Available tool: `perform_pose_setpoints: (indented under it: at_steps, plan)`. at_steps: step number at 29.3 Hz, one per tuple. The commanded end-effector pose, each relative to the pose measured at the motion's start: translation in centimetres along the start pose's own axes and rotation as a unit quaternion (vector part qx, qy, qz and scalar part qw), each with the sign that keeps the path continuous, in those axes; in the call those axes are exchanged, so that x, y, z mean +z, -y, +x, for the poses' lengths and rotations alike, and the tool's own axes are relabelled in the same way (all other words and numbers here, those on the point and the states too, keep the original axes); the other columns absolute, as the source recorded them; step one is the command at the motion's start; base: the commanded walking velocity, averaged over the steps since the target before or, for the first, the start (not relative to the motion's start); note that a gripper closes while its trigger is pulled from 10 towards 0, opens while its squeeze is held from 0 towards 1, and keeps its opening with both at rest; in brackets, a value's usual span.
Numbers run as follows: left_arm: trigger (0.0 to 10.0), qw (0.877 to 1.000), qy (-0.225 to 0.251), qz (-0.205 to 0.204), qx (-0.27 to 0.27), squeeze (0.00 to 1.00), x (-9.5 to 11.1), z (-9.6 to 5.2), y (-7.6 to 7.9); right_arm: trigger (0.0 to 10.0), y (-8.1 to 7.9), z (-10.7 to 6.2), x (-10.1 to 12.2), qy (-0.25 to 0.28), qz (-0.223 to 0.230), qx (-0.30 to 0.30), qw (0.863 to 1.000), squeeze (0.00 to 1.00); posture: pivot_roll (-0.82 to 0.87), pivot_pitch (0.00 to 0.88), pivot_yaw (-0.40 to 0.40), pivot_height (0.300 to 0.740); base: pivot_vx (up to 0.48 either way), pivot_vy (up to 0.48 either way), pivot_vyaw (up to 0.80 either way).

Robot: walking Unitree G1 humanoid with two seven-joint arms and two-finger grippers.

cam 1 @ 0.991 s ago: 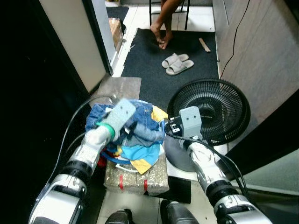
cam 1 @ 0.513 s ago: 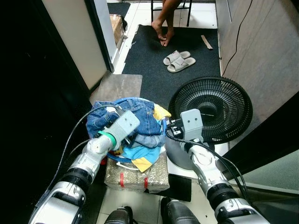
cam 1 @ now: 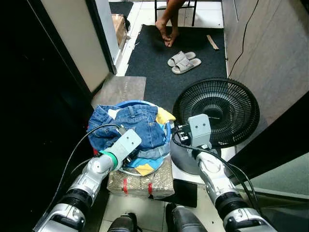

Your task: Clothes washing

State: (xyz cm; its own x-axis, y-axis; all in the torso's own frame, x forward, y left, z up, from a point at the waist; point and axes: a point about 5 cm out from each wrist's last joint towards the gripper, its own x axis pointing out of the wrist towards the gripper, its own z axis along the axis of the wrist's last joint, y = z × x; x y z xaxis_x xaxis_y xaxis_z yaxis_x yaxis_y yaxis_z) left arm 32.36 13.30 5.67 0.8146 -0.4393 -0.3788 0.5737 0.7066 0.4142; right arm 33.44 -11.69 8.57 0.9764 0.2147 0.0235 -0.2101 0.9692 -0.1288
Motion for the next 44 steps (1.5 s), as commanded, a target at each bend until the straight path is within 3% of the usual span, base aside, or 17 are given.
perform_pose_setpoints:
  at_steps: [1, 18, 24, 26, 29, 30, 31, 32, 33, 34, 36, 38, 39, 40, 41, 43, 44]
  plan:
    - [0.0, 1.000, -0.027, -0.013, -0.007, 0.00, -1.8, -0.6, 0.6, 10.0, -0.3, -0.2, -0.4, -0.010, 0.005, 0.003, 1.000, 0.00, 0.04, 0.210, 0.120, 0.740, 0.000, 0.000, 0.00]
    - [0.0, 1.000, -0.014, -0.020, 0.000, 0.00, -2.1, -1.3, 0.5, 10.0, -0.1, 0.0, -0.1, -0.008, 0.007, -0.001, 1.000, 0.00, 0.04, 0.178, 0.117, 0.740, 0.000, 0.000, 0.00]
    - [0.0, 0.997, 0.044, -0.048, 0.036, 0.00, -0.1, -1.6, -0.8, 10.0, 0.0, 0.2, 0.3, 0.000, 0.010, -0.002, 1.000, 0.00, 0.04, 0.169, 0.116, 0.740, 0.000, 0.000, 0.00]
    - [0.0, 0.986, 0.115, -0.101, 0.066, 0.00, 2.6, -2.0, -1.8, 10.0, 0.1, 0.5, 1.1, 0.017, 0.017, -0.006, 1.000, 0.00, 0.04, 0.159, 0.115, 0.740, 0.000, 0.000, 0.00]
    - [0.0, 0.979, 0.140, -0.124, 0.077, 0.00, 3.6, -2.3, -2.2, 10.0, 0.1, 0.6, 1.5, 0.024, 0.020, -0.007, 0.999, 0.00, 0.04, 0.159, 0.115, 0.740, 0.000, 0.000, 0.00]
    - [10.0, 0.969, 0.180, -0.143, 0.091, 0.00, 5.5, -2.8, -2.8, 10.0, 0.1, 0.8, 2.4, 0.043, 0.027, -0.009, 0.999, 0.00, 0.05, 0.148, 0.112, 0.740, 0.000, 0.000, 0.00]
    - [10.0, 0.959, 0.215, -0.154, 0.097, 0.00, 7.3, -3.4, -3.2, 10.0, 0.1, 1.0, 3.4, 0.064, 0.033, -0.011, 0.997, 0.00, 0.05, 0.143, 0.109, 0.740, 0.000, 0.000, 0.00]
    - [10.0, 0.959, 0.215, -0.154, 0.097, 0.00, 7.3, -3.4, -3.2, 10.0, 0.1, 1.0, 3.4, 0.064, 0.033, -0.011, 0.997, 0.00, 0.05, 0.143, 0.109, 0.740, 0.000, 0.000, 0.00]
    - [10.0, 0.950, 0.249, -0.157, 0.100, 0.00, 9.1, -4.0, -3.6, 10.0, 0.0, 1.2, 4.7, 0.089, 0.040, -0.012, 0.995, 0.00, 0.05, 0.138, 0.107, 0.740, 0.000, 0.000, 0.00]
    - [10.0, 0.950, 0.249, -0.157, 0.100, 0.00, 9.1, -4.0, -3.6, 10.0, 0.0, 1.2, 4.7, 0.089, 0.040, -0.012, 0.995, 0.00, 0.05, 0.138, 0.107, 0.740, 0.000, 0.000, 0.00]
    - [10.0, 0.938, 0.293, -0.156, 0.102, 0.00, 11.4, -5.1, -4.0, 10.0, -0.2, 1.4, 6.7, 0.126, 0.049, -0.011, 0.991, 0.00, 0.05, 0.132, 0.103, 0.740, 0.000, 0.000, 0.00]
    - [10.0, 0.938, 0.293, -0.156, 0.102, 0.00, 11.4, -5.1, -4.0, 10.0, -0.2, 1.4, 6.7, 0.126, 0.049, -0.011, 0.991, 0.00, 0.05, 0.132, 0.103, 0.740, 0.000, 0.000, 0.00]
    - [10.0, 0.930, 0.317, -0.153, 0.103, 0.00, 12.8, -5.7, -4.2, 10.0, -0.2, 1.5, 8.0, 0.150, 0.054, -0.011, 0.987, 0.00, 0.04, 0.125, 0.102, 0.740, 0.000, 0.000, 0.00]
    - [10.0, 0.930, 0.317, -0.153, 0.103, 0.00, 12.8, -5.7, -4.2, 10.0, -0.2, 1.5, 8.0, 0.150, 0.054, -0.011, 0.987, 0.00, 0.04, 0.125, 0.102, 0.740, 0.000, 0.000, 0.00]
    - [10.0, 0.922, 0.344, -0.146, 0.102, 0.00, 14.4, -6.4, -4.3, 10.0, -0.1, 1.5, 9.4, 0.173, 0.062, -0.014, 0.983, 0.00, 0.04, 0.120, 0.098, 0.740, 0.000, 0.000, 0.00]
    - [10.0, 0.922, 0.344, -0.146, 0.102, 0.00, 14.4, -6.4, -4.3, 10.0, -0.1, 1.5, 9.4, 0.173, 0.062, -0.014, 0.983, 0.00, 0.04, 0.120, 0.098, 0.740, 0.000, 0.000, 0.00]
    - [10.0, 0.910, 0.379, -0.131, 0.105, 0.00, 16.4, -7.3, -4.5, 10.0, 0.1, 1.4, 11.0, 0.199, 0.074, -0.019, 0.977, 0.00, 0.05, 0.116, 0.095, 0.740, 0.000, 0.000, 0.00]
